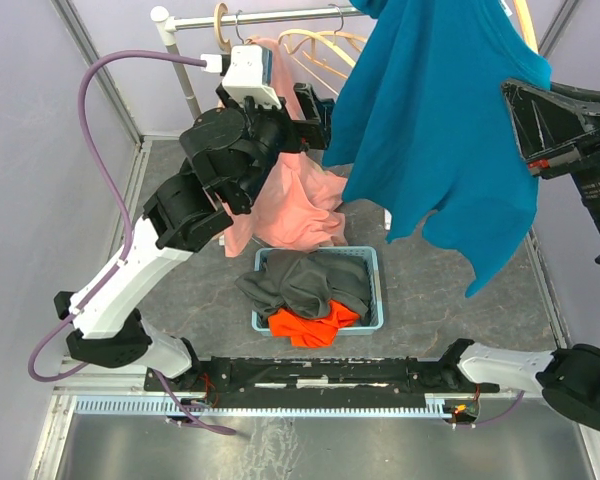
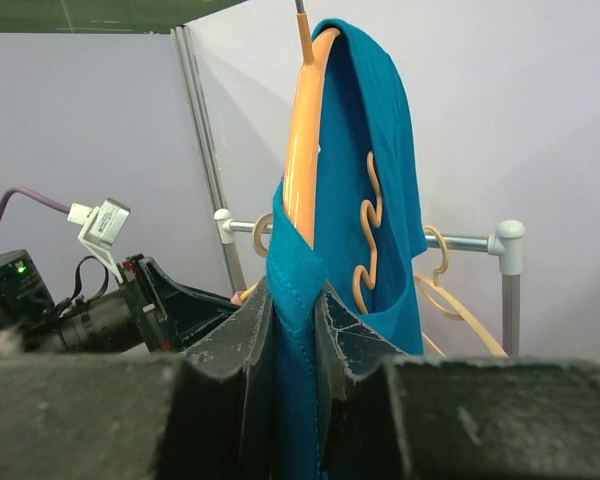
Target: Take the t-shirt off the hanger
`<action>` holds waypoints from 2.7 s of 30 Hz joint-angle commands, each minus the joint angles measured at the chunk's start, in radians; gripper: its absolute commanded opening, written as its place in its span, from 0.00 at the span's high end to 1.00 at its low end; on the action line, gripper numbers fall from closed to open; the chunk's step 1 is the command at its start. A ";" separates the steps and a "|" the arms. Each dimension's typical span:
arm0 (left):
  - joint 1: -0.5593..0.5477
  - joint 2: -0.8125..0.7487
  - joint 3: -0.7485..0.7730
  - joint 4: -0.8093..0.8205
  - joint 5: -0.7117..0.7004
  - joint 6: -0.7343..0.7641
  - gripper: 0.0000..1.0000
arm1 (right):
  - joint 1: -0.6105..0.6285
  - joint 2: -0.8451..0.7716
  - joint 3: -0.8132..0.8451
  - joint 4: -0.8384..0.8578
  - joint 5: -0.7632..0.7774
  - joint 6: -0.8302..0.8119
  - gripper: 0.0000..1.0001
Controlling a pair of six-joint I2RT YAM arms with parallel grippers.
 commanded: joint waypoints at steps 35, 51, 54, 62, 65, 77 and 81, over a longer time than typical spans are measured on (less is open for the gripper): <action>0.006 0.085 0.232 0.043 0.234 0.124 0.05 | 0.006 -0.170 -0.294 -0.226 -0.191 0.150 0.99; 0.004 0.112 0.194 -0.026 0.366 -0.111 0.06 | 0.006 -0.167 -0.337 -0.179 -0.104 0.102 0.99; 0.004 0.125 0.195 -0.040 0.370 -0.130 0.06 | 0.007 -0.168 -0.348 -0.165 -0.096 0.101 0.99; 0.004 0.153 0.207 -0.105 0.315 -0.162 0.07 | 0.006 -0.166 -0.351 -0.146 -0.091 0.096 0.99; 0.004 0.154 0.207 -0.117 0.300 -0.163 0.12 | 0.005 -0.164 -0.352 -0.141 -0.091 0.096 0.99; 0.004 0.169 0.231 -0.089 0.323 -0.158 0.14 | 0.006 -0.154 -0.359 -0.132 -0.112 0.099 0.99; 0.003 0.169 0.205 -0.054 0.360 -0.131 0.10 | 0.006 -0.152 -0.358 -0.123 -0.146 0.108 0.99</action>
